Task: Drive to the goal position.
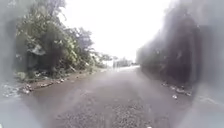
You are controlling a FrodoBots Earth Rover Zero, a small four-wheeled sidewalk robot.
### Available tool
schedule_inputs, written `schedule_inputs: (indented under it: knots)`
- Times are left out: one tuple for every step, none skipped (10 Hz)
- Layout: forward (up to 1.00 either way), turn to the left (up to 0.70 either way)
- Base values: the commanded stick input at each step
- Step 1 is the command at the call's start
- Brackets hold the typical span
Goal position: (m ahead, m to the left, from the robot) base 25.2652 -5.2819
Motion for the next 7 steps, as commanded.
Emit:
schedule_inputs:
  knots:
    - [0.70,-0.35]
    - [0.70,-0.35]
    - [0.70,-0.30]
    - [0.70,-0.11]
    - [0.70,0.00]
    - [0.70,0.00]
    - [0.70,0.00]
